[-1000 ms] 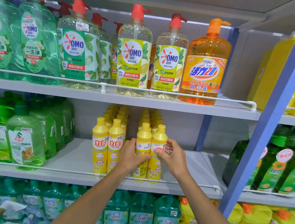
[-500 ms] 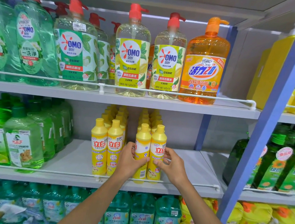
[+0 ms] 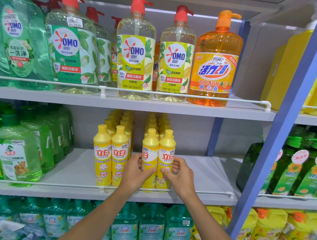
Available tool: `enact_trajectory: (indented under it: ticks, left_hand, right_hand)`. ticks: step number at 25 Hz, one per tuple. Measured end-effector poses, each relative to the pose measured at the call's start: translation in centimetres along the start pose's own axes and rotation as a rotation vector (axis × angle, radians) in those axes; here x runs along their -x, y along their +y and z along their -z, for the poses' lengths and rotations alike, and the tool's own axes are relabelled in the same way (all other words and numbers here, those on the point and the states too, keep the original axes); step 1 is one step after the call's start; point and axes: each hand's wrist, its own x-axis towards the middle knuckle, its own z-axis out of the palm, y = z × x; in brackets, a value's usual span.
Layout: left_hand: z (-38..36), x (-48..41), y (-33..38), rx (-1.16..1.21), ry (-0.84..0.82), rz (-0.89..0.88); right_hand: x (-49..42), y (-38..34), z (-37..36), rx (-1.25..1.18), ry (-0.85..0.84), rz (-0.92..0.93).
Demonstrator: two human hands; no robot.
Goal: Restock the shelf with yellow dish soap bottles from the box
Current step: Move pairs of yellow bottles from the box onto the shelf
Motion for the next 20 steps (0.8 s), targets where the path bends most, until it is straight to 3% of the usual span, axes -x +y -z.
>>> enact_trajectory:
  ticks: [4, 10, 20]
  left_hand:
    - [-0.9, 0.0, 0.1, -0.049, 0.100, -0.009]
    - [0.4, 0.6, -1.1, 0.058, -0.037, 0.027]
    - [-1.4, 0.6, -1.1, -0.010, 0.104, 0.027]
  right_hand:
    - [-0.1, -0.1, -0.1, 0.046, 0.038, 0.009]
    - [0.3, 0.9, 0.2, 0.063, 0.014, 0.021]
    - [0.3, 0.8, 0.2, -0.011, -0.037, 0.001]
